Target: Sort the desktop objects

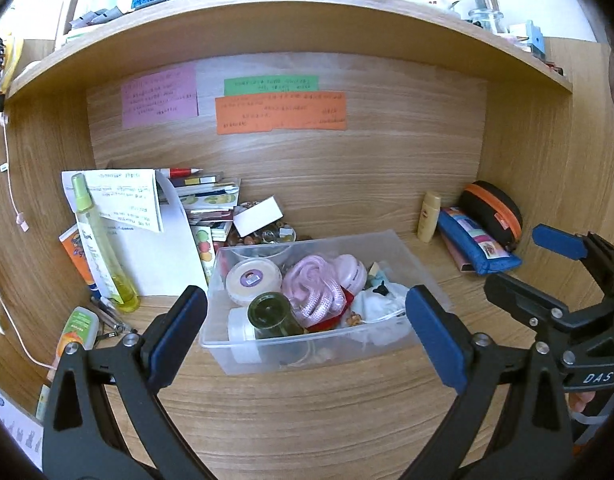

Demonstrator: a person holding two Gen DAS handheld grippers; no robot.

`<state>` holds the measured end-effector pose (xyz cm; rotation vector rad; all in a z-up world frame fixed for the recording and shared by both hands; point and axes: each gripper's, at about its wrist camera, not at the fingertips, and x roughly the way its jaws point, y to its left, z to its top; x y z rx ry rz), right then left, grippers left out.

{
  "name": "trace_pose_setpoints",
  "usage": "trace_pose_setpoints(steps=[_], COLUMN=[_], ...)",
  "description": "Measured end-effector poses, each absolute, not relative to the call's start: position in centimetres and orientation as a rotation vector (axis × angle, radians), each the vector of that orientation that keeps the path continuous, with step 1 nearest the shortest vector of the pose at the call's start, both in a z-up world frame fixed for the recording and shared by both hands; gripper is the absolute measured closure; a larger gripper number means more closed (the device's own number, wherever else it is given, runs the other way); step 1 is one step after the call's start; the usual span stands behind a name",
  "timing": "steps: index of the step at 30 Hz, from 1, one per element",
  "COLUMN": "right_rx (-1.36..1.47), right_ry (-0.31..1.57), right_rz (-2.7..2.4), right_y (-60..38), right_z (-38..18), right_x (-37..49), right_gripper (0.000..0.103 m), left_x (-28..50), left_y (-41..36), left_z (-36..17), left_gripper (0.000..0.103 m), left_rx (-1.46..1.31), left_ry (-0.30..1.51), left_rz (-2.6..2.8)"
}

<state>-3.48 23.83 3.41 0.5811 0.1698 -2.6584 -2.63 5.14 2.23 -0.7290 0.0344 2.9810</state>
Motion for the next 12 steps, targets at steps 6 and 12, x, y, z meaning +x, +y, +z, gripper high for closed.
trace_pose_setpoints(steps=[6, 12], right_rx=[0.586, 0.61], right_ry=[0.167, 0.159], right_rz=[-2.682, -2.686], right_y=[24.5, 24.63], right_z=[3.48, 3.28], right_x=[-2.47, -2.47], right_gripper=[0.001, 0.001], left_x=[-2.27, -2.09], left_y=[5.0, 5.19], left_z=[1.9, 1.81], left_gripper=[0.002, 0.002], left_rx=[-0.712, -0.719], left_ry=[0.014, 0.018], left_rz=[2.972, 2.971])
